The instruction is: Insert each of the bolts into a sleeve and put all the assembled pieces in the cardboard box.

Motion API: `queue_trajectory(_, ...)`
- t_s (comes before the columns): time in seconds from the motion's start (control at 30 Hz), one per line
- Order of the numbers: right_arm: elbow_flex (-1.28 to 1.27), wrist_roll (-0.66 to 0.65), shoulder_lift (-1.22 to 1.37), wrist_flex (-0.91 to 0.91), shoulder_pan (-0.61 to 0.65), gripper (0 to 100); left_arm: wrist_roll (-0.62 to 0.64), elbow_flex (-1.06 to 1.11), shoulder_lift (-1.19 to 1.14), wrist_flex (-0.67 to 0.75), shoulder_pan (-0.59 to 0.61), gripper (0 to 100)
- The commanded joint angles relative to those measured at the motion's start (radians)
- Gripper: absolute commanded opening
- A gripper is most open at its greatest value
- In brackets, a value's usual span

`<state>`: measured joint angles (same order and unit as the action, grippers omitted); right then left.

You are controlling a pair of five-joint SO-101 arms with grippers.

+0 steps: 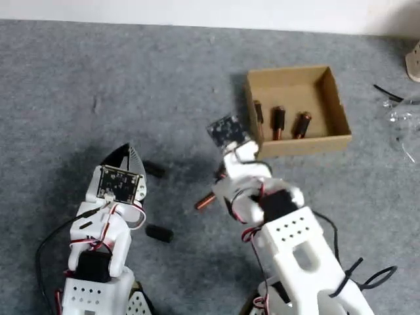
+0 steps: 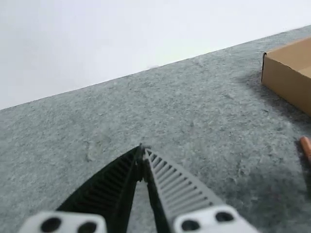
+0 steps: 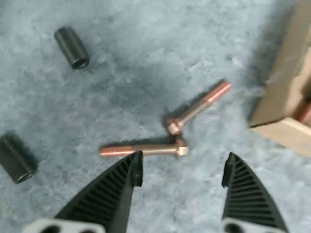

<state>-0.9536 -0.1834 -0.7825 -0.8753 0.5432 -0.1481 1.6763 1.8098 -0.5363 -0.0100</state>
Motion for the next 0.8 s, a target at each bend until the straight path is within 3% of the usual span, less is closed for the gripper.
queue_trajectory(0.0, -0.056, -0.015, -0.027, 0.087, 0.058, 23.8, 0.005, 0.019, 0.016, -0.005, 0.012, 1)
queue_trajectory(0.27, -0.203, -0.021, -0.028, 0.202, 0.087, 23.8, 0.005, 0.019, 0.016, -0.005, 0.028, 1)
queue_trajectory(0.77, -0.220, -0.021, -0.028, 0.205, 0.104, 23.8, 0.083, 0.018, 0.018, 0.029, 0.120, 1)
